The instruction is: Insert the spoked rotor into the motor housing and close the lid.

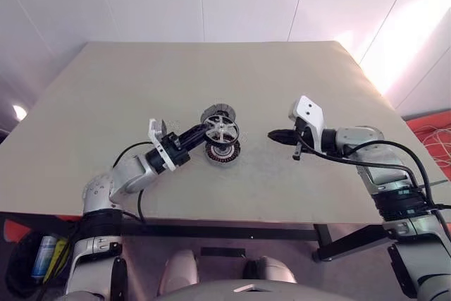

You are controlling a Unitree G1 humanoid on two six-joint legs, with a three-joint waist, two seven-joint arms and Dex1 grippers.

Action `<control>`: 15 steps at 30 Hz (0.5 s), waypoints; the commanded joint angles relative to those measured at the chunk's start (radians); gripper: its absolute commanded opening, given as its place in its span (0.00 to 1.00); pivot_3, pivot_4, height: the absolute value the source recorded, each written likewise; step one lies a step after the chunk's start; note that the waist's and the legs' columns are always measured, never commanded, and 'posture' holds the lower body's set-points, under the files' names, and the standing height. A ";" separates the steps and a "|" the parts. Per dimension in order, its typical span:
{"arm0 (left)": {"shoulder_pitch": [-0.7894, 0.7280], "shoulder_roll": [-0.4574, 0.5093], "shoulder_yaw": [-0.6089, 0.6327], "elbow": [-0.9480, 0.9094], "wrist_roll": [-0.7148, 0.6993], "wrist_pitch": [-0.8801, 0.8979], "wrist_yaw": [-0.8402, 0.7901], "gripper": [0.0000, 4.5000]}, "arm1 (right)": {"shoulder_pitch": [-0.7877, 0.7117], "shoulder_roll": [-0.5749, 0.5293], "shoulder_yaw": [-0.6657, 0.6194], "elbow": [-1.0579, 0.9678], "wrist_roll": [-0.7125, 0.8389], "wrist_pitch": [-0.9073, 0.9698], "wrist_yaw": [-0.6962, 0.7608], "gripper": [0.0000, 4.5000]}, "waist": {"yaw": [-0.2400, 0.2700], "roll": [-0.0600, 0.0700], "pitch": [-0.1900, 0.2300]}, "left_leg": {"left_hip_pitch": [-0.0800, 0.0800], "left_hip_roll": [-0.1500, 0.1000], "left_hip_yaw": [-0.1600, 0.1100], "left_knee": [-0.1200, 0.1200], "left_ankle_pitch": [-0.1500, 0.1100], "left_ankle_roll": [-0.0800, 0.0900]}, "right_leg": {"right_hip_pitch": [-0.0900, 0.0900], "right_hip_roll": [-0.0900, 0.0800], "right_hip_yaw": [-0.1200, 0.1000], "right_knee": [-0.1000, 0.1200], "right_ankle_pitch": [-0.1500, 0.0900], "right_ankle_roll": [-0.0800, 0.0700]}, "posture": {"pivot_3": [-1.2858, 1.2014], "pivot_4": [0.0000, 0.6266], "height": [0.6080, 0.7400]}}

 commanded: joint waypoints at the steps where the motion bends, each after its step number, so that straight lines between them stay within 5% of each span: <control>1: -0.048 -0.004 0.008 0.041 0.059 -0.019 -0.055 0.08 | -0.016 -0.020 -0.039 -0.051 0.018 0.012 -0.006 0.00 | 0.001 0.000 0.000 | 0.000 0.000 0.000 0.000 0.000 0.000 | 0.000 0.000 0.000 0.000 0.000 0.000 | 0.52 0.00 1.00; 15: -0.079 -0.050 0.017 0.104 0.222 0.044 -0.089 0.08 | -0.022 -0.016 -0.038 -0.076 0.025 0.033 -0.018 0.00 | 0.000 0.000 0.000 | -0.001 0.000 0.000 0.000 0.000 0.001 | 0.000 0.000 0.000 0.000 0.000 0.001 | 0.52 0.00 1.00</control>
